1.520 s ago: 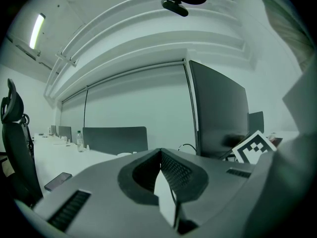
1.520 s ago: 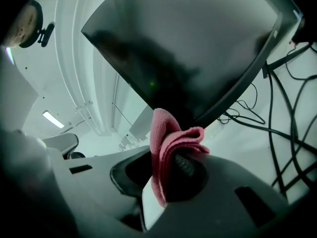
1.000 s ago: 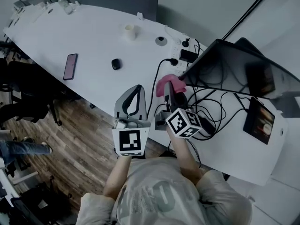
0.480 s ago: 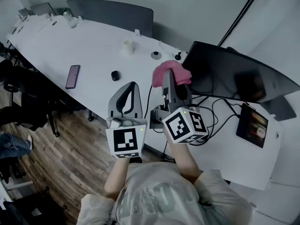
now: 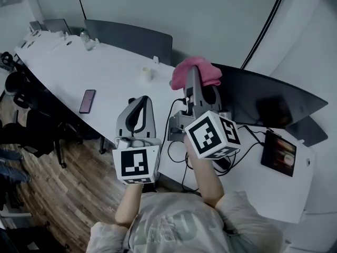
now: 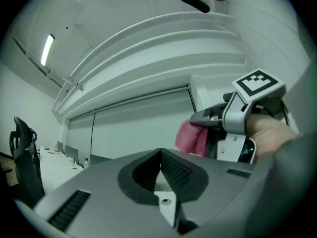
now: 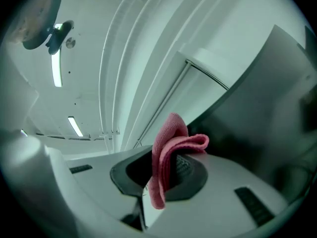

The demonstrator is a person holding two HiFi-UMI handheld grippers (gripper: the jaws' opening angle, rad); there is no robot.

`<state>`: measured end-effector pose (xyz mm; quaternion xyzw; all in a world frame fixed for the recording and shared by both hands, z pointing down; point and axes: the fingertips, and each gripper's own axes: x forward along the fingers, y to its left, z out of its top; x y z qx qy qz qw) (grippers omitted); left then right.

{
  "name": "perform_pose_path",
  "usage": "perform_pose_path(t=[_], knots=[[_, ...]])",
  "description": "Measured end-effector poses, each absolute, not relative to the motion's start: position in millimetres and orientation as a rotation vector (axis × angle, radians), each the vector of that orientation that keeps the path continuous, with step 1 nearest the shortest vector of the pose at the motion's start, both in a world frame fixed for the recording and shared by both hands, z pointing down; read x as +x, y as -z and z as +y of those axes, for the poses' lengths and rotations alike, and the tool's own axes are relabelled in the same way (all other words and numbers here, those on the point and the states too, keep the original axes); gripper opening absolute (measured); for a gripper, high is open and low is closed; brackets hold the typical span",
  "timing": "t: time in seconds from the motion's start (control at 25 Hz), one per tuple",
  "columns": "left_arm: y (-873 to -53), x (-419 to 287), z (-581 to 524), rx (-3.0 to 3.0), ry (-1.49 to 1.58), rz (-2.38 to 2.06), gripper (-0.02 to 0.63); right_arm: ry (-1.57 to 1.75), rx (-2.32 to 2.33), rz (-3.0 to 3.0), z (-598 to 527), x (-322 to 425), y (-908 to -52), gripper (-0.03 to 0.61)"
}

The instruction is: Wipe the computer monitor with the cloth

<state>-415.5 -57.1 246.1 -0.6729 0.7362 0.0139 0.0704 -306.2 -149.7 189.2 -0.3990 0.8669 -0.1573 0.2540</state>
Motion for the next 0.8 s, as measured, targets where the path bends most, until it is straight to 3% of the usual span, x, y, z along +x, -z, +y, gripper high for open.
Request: perform_pose_path(t=[0.4,0.8], knots=[[-224.6,-387.3,-59.2,-2.06,-0.064,2.17,0.015,0.43,-0.938,2.459,-129.6,-295.2,-166.6,0.054],[-228.5,-375.0,-84.0,-2.171,-0.053,2.083,0.015,-0.279,-1.08,2.544,-135.9,-254.6,-87.7,0.054]])
